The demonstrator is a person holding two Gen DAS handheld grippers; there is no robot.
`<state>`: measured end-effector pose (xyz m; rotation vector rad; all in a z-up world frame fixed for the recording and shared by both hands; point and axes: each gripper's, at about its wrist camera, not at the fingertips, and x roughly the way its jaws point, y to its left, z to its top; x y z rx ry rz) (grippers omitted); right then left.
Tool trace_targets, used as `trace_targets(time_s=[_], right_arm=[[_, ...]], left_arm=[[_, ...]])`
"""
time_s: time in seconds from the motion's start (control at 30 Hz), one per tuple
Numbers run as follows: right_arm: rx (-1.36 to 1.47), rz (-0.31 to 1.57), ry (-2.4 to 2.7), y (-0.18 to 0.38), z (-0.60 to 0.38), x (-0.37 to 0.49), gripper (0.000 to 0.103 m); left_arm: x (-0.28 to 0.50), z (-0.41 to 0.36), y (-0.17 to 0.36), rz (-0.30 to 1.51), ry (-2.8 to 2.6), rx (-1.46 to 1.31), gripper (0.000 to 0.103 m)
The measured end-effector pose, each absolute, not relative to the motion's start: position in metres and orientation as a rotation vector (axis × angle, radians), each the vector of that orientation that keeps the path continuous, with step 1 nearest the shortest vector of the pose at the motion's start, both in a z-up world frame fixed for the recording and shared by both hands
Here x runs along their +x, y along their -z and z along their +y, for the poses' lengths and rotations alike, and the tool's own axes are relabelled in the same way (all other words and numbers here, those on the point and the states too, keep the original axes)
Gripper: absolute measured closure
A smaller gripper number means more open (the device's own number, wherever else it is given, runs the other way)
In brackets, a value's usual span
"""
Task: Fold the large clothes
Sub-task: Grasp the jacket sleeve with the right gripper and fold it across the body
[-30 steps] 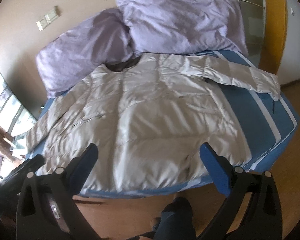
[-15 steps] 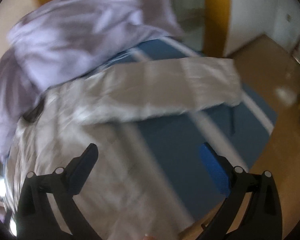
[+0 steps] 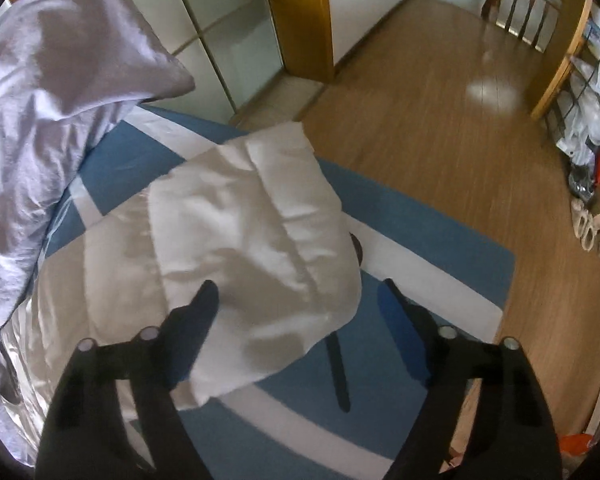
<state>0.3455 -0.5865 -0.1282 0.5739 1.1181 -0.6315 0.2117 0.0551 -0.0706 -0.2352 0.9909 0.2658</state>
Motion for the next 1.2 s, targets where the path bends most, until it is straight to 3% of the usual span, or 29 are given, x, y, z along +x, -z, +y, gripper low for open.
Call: trace_targets(time_s=[0.2, 0.4, 0.5, 0.83, 1.2], right_arm=[[0.610, 1.127, 0.608, 0.142, -0.591, 0.341, 0.045], [0.568, 1.107, 0.587, 0.139, -0.577, 0.344, 0.079], [0.530, 1.072, 0.583, 0.127, -0.569, 0.347, 0.087], [0.362, 0.909, 0.362, 0.056, -0.491, 0.386, 0.089], [0.220, 0.923, -0.097, 0.032, -0.301, 0.438, 0.090]], left_arm=[[0.219, 0.060, 0.075, 1.007, -0.277, -0.246, 0.001], [0.221, 0.063, 0.077, 1.012, -0.264, -0.260, 0.001], [0.220, 0.064, 0.076, 1.008, -0.264, -0.263, 0.001], [0.212, 0.073, 0.068, 0.973, -0.288, -0.278, 0.001], [0.195, 0.093, 0.059, 0.937, -0.334, -0.315, 0.001]])
